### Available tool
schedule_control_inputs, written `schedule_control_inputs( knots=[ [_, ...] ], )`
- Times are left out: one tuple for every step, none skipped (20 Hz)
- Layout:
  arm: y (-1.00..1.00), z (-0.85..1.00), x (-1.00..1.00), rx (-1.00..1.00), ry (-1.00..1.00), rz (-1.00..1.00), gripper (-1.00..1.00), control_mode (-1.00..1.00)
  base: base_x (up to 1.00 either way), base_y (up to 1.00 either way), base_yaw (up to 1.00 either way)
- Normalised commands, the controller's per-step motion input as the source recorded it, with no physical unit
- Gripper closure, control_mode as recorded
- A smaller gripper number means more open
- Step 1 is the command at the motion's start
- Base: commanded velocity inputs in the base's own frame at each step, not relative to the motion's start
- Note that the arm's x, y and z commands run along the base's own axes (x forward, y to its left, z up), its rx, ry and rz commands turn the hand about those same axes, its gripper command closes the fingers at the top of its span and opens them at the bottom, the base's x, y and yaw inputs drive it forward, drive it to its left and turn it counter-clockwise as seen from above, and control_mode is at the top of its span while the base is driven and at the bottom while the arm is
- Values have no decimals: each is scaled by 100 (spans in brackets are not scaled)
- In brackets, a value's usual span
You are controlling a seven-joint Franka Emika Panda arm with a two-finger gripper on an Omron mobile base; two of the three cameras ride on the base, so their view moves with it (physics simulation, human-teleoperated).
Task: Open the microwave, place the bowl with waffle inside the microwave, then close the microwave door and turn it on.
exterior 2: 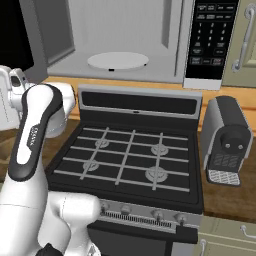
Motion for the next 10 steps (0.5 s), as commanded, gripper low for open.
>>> schedule_control_inputs(
  knots=[
    [41, 2, 0, 0, -1, 6, -100, -100, 0, 0, 0],
    [19, 2, 0, 0, -4, 5, -100, -100, 0, 0, 0],
    [14, 0, 0, -2, -5, 4, -100, -100, 0, 0, 0],
    [0, 0, 0, -3, -7, 2, -100, -100, 0, 0, 0],
    [-14, 0, 0, -7, -5, 0, -100, -100, 0, 0, 0],
    [-56, 0, -3, -9, -1, 0, -100, -100, 0, 0, 0],
    [-88, 0, -8, -11, 0, 0, -100, -100, 0, 0, 0],
    [-100, 0, -14, -10, 0, 0, -100, -100, 0, 0, 0],
    [-100, 0, -18, -10, 0, 0, -100, -100, 0, 0, 0],
    [-100, 0, -19, -12, 0, 0, -100, -100, 0, 0, 0]
  ],
)
